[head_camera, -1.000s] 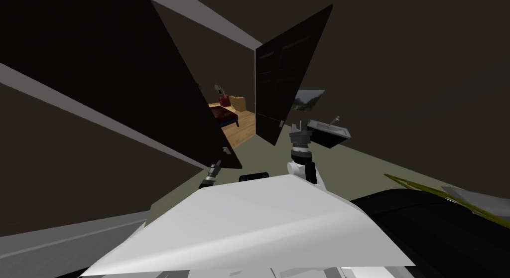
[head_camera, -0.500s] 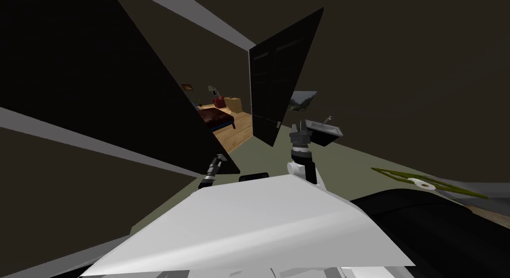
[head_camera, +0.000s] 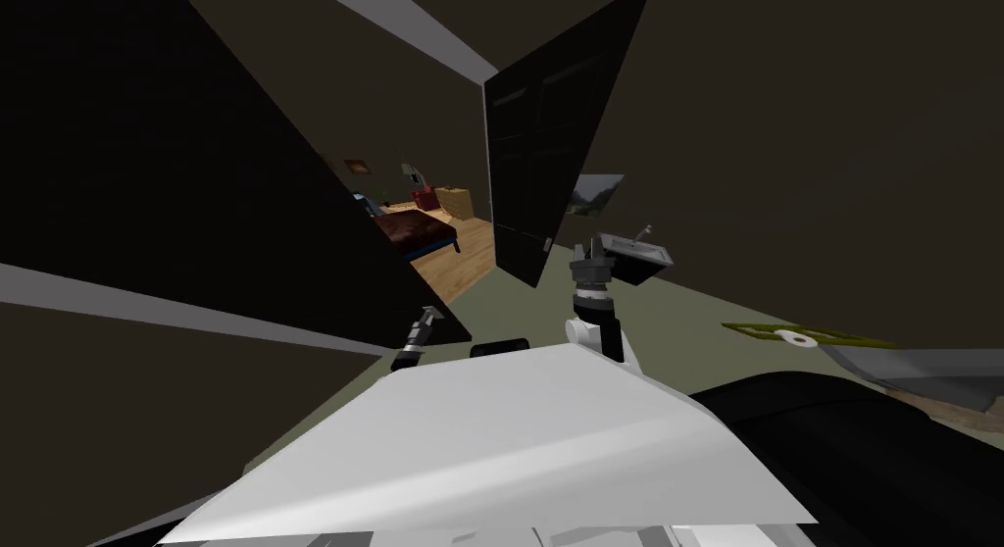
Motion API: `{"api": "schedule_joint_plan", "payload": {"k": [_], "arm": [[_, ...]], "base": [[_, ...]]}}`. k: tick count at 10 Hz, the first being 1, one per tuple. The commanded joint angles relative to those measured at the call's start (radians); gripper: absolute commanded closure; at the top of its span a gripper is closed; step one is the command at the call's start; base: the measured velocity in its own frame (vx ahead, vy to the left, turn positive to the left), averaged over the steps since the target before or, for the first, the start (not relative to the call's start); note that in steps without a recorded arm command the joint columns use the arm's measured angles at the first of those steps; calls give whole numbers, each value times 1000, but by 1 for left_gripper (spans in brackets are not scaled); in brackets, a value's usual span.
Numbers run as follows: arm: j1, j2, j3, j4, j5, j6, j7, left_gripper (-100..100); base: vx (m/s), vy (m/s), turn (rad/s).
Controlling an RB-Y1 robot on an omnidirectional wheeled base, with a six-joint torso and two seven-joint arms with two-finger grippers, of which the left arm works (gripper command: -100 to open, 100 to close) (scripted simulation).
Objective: Pull the door open
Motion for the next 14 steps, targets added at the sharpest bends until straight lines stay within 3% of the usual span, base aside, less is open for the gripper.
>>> {"api": "schedule_joint_plan", "payload": {"k": [1,3,7,8,11,12,14], "arm": [[4,0,0,1,0,-1,0,100],[4,0,0,1,0,-1,0,100],[47,37,-22,18,-16,-79,34,100],[47,35,-10,15,-6,-67,29,-100],[57,40,-4,13,-1,-69,33,-100],[34,22,3,21,4,-52,16,-100],[19,10,7,25,6,-41,5,-100]], "base": [[-17,4,5],[-10,-2,9],[-163,71,-134],[-223,-7,109],[-160,-69,109],[138,7,-99],[224,22,-53]]}}
